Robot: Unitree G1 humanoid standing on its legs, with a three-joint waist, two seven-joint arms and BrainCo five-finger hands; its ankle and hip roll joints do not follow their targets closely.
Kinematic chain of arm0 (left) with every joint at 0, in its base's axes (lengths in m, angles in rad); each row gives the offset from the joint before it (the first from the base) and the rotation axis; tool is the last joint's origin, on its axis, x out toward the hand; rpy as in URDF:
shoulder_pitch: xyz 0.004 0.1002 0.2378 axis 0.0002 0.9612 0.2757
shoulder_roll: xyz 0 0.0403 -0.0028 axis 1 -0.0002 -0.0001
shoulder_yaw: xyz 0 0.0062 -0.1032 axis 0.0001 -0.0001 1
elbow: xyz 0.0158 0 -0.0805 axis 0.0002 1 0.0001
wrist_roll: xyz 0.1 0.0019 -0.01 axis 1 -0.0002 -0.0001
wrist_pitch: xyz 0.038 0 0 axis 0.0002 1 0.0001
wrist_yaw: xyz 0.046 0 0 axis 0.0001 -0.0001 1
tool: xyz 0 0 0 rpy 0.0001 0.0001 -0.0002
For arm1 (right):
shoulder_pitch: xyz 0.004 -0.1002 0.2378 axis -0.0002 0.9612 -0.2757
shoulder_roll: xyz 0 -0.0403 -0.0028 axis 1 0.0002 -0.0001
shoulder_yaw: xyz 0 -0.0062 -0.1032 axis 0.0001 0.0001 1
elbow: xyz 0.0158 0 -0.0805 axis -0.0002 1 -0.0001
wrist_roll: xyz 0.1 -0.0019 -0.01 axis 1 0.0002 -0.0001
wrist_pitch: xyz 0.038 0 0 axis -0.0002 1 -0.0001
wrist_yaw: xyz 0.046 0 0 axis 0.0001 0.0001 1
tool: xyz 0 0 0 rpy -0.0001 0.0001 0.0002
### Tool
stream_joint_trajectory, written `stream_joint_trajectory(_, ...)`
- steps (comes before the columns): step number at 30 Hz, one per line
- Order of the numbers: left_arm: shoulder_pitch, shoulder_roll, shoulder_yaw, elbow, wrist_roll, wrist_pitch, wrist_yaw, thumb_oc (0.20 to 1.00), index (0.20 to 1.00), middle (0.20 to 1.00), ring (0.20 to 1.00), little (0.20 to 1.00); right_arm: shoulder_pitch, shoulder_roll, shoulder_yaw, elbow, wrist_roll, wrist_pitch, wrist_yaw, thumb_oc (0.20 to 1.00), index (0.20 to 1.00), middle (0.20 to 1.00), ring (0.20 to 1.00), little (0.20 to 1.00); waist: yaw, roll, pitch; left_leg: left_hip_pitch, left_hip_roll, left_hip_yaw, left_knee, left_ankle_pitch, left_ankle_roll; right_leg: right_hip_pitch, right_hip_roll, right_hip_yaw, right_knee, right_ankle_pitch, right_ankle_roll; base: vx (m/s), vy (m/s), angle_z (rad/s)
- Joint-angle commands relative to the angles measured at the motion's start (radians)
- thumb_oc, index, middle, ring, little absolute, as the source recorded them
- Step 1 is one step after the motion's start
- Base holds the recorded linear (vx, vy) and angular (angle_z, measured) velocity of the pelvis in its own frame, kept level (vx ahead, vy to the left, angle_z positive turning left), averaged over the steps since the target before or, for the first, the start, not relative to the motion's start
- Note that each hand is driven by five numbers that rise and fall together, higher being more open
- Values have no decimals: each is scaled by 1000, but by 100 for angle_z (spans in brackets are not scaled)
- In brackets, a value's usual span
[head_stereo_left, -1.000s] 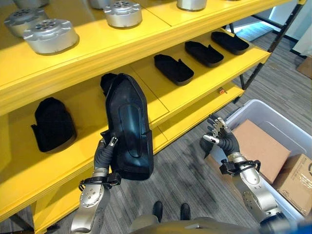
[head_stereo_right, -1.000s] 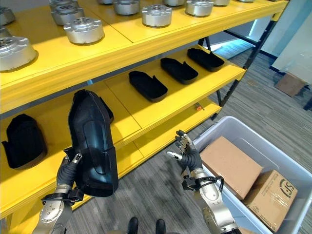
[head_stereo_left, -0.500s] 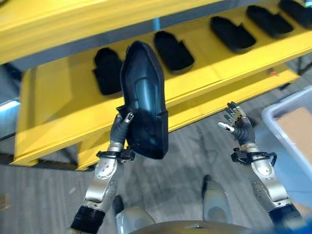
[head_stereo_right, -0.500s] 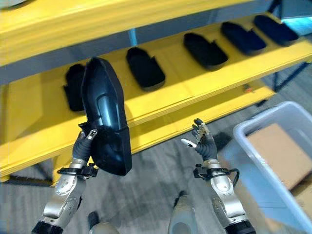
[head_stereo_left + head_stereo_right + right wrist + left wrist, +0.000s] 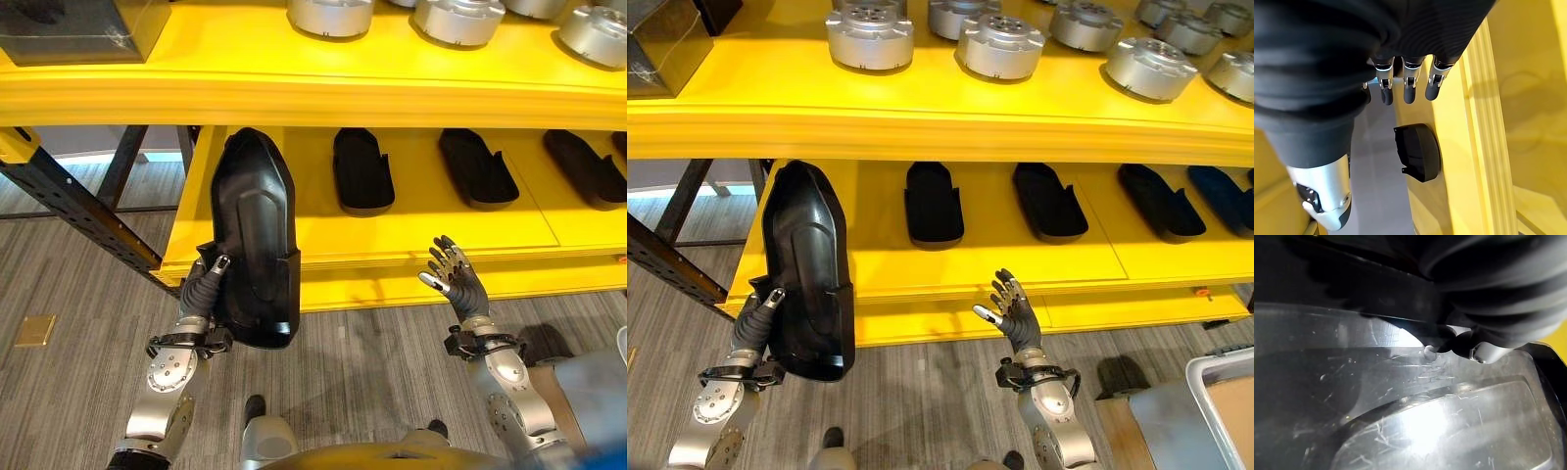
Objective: Move parts from the plastic box to the shelf.
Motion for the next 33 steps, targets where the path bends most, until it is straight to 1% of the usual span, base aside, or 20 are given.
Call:
stream_joint_trajectory(1,-64,-17,36,-81,10,-75,-10,200,200,200,200,200,-30,-43,-32,-34,-23,-45,4,1000,1000,1000,1000,1000,-5,20,-16,-67,-16,-32,108,-46,65,-47,-26,24,77,-42,103,1,164,3)
stream_joint_trajectory(2,-65,-20,27,-82,8,-74,-14,200,200,200,200,200,-31,-42,-35,-34,-26,-47,3,1000,1000,1000,1000,1000,-7,18,-18,-78,-31,-31,132,-65,75,-44,-38,26,70,-18,104,5,112,11)
stream_joint_trajectory(3,-66,-20,27,-81,8,-74,-14,200,200,200,200,200,-31,-42,-35,-35,-26,-47,3,1000,1000,1000,1000,1000,-7,17,-19,-82,-32,-31,138,-68,76,-44,-39,25,68,-17,104,19,218,11)
stream_joint_trajectory(4,-83,-13,10,-69,15,-70,-17,200,200,200,200,200,-37,-31,-41,-30,-17,-51,-6,1000,1000,1000,1000,1000,-9,16,-24,-94,-65,-30,145,-82,98,-45,-55,39,69,36,104,32,236,22)
stream_joint_trajectory(5,-96,-6,2,-58,17,-66,-16,200,200,200,200,200,-37,-23,-41,-31,-11,-52,-8,1000,1000,1000,1000,1000,-14,17,-32,-90,-82,-30,128,-80,112,-52,-61,53,77,58,99,33,231,9)
stream_joint_trajectory(6,-96,-6,2,-58,17,-66,-16,200,200,200,200,200,-37,-23,-41,-31,-11,-52,-8,1000,1000,1000,1000,1000,-14,17,-32,-90,-82,-30,128,-80,112,-52,-61,53,77,58,99,83,245,19)
stream_joint_trajectory(7,-111,19,1,-51,45,-69,-9,200,200,200,200,200,-44,-14,-22,-32,-1,-48,7,1000,1000,1000,1000,1000,-31,26,-36,-47,-98,-25,63,-63,139,-117,-13,139,145,101,64,60,256,-15)
stream_joint_trajectory(8,-114,22,6,-50,45,-70,4,200,200,200,200,200,-58,-17,-8,-33,-3,-46,11,1000,1000,1000,1000,1000,-39,35,-28,-26,-91,-15,44,-56,150,-169,18,123,184,74,57,61,284,2)
stream_joint_trajectory(9,-117,20,8,-49,42,-70,7,200,200,200,200,200,-69,-20,1,-31,-3,-46,11,1000,1000,1000,1000,1000,-39,44,-20,-7,-80,-3,28,-53,150,-195,39,124,213,42,53,-18,183,-20)
stream_joint_trajectory(10,-132,11,11,-35,39,-71,23,200,200,200,200,200,-97,-22,23,-27,-1,-46,13,1000,1000,1000,1000,1000,-41,44,-8,28,-71,20,6,-51,149,-213,73,79,215,-43,41,2,63,-37)
stream_joint_trajectory(11,-135,6,12,-27,39,-71,22,200,200,200,200,200,-89,-23,24,-35,3,-46,20,1000,1000,1000,1000,1000,-37,40,-3,41,-68,21,4,-51,139,-181,72,63,192,-76,42,32,-12,-59)
stream_joint_trajectory(12,-138,-2,7,-15,44,-72,21,200,200,200,200,200,-84,-27,26,-35,4,-46,30,1000,1000,1000,1000,1000,-37,30,-6,41,-67,15,8,-49,134,-164,71,70,188,-79,46,48,-74,-43)
stream_joint_trajectory(13,-139,-2,6,-14,44,-72,21,200,200,200,200,200,-84,-27,25,-34,4,-46,31,1000,1000,1000,1000,1000,-37,30,-5,42,-68,14,9,-49,134,-162,70,68,188,-79,46,85,-139,16)
stream_joint_trajectory(14,-136,-10,3,-3,34,-75,23,200,200,200,200,200,-79,-37,23,-35,13,-45,34,1000,1000,1000,1000,1000,-44,22,-16,46,-40,16,-3,-34,116,-141,118,97,168,-121,36,56,-95,44)
stream_joint_trajectory(15,-136,-10,3,-3,33,-75,22,200,200,200,200,200,-79,-38,23,-35,13,-44,34,1000,1000,1000,1000,1000,-44,24,-16,48,-38,16,-6,-33,114,-140,120,96,167,-121,34,111,-165,41)
stream_joint_trajectory(16,-119,-23,9,-1,24,-73,17,200,200,200,200,200,-68,-46,12,-38,5,-43,34,1000,1000,1000,1000,1000,-42,23,-26,64,-20,26,-12,-26,104,-130,116,80,163,-132,39,117,-153,-9)
stream_joint_trajectory(17,-111,-26,10,3,23,-71,10,200,200,200,200,200,-51,-52,-4,-36,0,-40,37,1000,1000,1000,1000,1000,-48,25,-37,69,2,31,-22,-16,92,-121,134,79,163,-162,35,132,-169,-21)
stream_joint_trajectory(21,-121,-42,8,34,39,-65,18,200,200,200,200,200,-17,-52,-28,-35,-3,-39,41,1000,1000,1000,1000,1000,-63,37,-41,81,21,41,-39,-4,83,-115,141,65,170,-192,32,62,-85,-6)
stream_joint_trajectory(27,-176,-53,-2,72,70,-70,51,200,200,200,200,200,6,-52,-30,-42,2,-40,47,1000,1000,1000,1000,1000,-78,44,-36,78,22,56,-35,-8,80,-128,136,77,176,-198,35,6,-3,-2)
stream_joint_trajectory(33,-287,-62,-28,117,90,-84,116,200,200,200,200,200,-7,-55,-11,-45,11,-43,45,1000,1000,1000,1000,1000,-92,47,-9,33,25,58,-2,-7,73,-180,127,99,211,-204,34,-47,-9,-3)
